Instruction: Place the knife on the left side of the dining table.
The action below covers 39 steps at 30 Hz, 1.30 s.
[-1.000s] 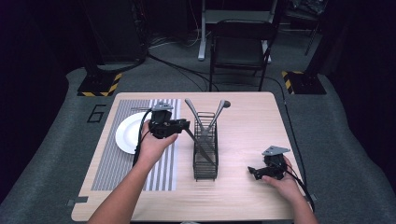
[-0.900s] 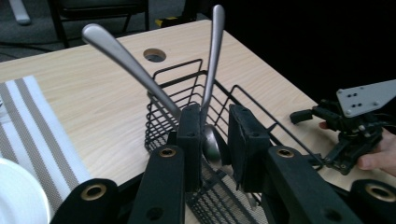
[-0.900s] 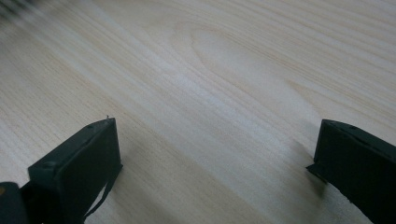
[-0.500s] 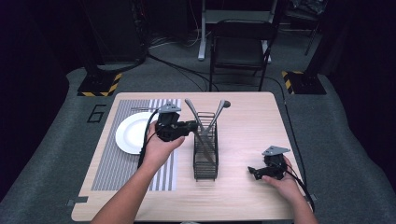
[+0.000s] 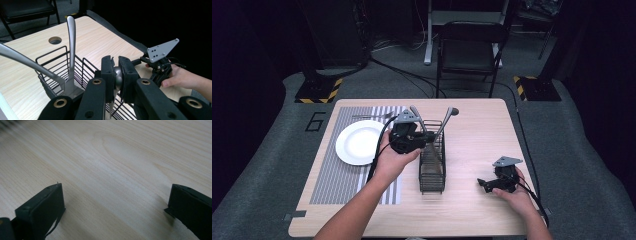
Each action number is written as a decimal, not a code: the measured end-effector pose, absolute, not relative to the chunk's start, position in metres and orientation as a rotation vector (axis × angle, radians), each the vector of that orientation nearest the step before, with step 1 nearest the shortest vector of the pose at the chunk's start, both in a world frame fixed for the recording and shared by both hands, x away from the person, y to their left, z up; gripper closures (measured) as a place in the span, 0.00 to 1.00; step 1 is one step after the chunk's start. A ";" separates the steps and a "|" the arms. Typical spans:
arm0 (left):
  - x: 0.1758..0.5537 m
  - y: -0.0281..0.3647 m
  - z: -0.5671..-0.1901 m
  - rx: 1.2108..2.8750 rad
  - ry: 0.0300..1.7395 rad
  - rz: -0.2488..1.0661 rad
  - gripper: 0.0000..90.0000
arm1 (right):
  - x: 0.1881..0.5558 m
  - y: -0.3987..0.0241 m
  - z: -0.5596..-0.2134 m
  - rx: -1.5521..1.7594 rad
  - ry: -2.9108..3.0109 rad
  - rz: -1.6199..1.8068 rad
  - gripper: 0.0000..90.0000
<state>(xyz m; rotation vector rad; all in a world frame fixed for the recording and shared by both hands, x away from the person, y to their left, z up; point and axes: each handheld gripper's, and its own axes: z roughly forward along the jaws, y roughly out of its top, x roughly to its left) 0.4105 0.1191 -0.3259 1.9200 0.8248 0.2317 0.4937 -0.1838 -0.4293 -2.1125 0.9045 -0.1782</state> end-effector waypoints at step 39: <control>0.404 0.164 -0.284 1.740 0.916 0.243 0.93 | 0.494 -0.184 -0.429 -2.112 0.904 -0.179 0.00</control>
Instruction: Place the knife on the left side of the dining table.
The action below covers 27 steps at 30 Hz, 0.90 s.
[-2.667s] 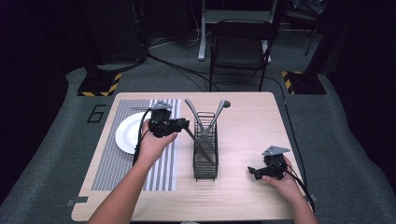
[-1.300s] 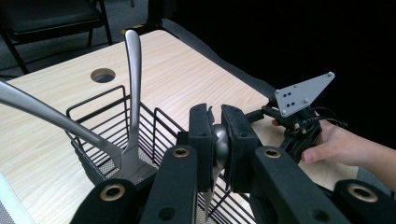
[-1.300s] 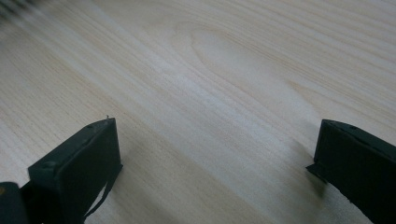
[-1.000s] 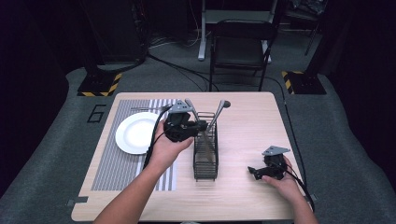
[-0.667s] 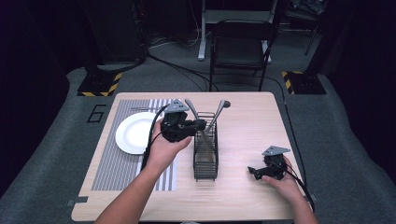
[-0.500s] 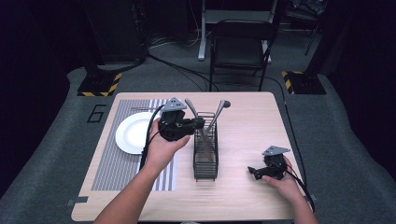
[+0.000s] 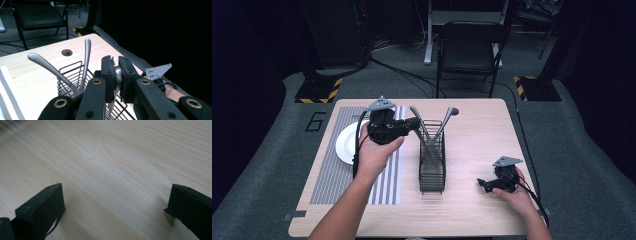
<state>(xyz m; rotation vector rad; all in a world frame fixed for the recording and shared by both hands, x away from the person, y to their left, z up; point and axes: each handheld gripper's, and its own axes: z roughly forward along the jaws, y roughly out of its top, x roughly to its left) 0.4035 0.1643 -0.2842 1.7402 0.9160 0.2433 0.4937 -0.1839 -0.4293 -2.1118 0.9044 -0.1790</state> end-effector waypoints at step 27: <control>0.400 0.230 -0.264 1.563 0.979 0.241 0.93 | 0.494 -0.184 -0.429 -2.110 0.907 -0.181 0.00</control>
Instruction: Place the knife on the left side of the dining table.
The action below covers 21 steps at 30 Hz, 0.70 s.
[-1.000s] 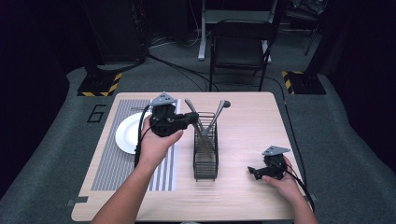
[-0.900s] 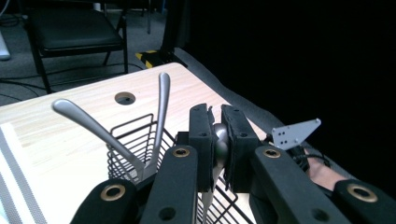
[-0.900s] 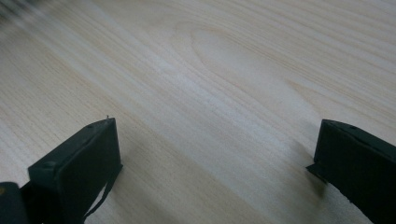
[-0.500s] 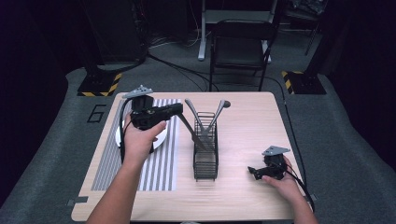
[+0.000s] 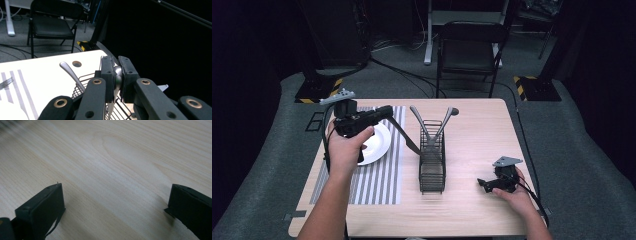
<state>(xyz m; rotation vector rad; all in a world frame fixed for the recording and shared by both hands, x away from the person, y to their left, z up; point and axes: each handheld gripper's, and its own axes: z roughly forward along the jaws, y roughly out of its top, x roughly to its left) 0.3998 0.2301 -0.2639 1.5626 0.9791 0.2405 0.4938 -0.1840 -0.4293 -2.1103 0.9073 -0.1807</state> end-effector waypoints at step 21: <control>0.405 0.265 -0.292 1.509 1.102 0.254 0.93 | 0.494 -0.184 -0.429 -2.112 0.905 -0.179 0.00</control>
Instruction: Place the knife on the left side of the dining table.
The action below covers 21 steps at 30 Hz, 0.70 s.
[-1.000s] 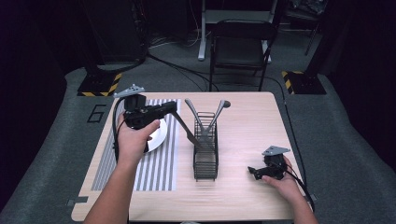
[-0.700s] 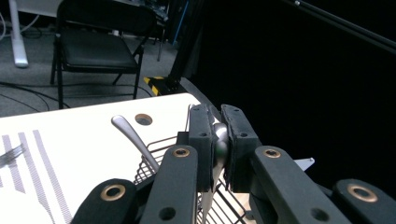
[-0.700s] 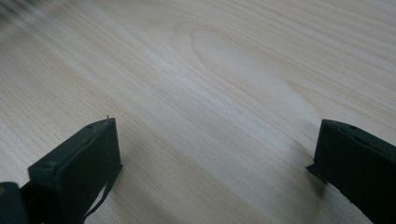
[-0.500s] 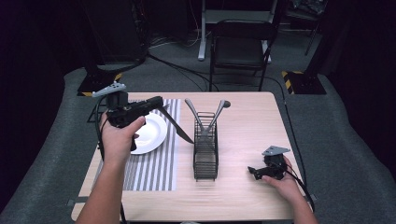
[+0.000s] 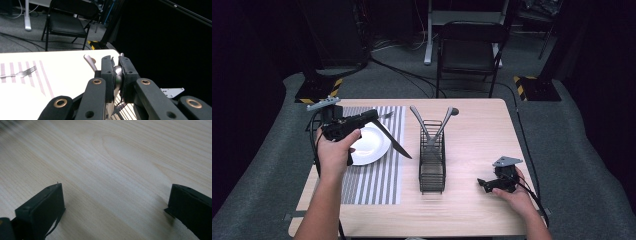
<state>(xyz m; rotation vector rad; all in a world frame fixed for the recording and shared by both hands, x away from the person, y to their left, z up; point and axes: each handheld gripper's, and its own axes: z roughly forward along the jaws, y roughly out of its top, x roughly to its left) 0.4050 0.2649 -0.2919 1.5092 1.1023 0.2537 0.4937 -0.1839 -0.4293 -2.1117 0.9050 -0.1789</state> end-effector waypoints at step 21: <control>0.412 0.283 -0.338 1.498 1.220 0.238 0.93 | 0.494 -0.184 -0.429 -2.110 0.907 -0.181 0.00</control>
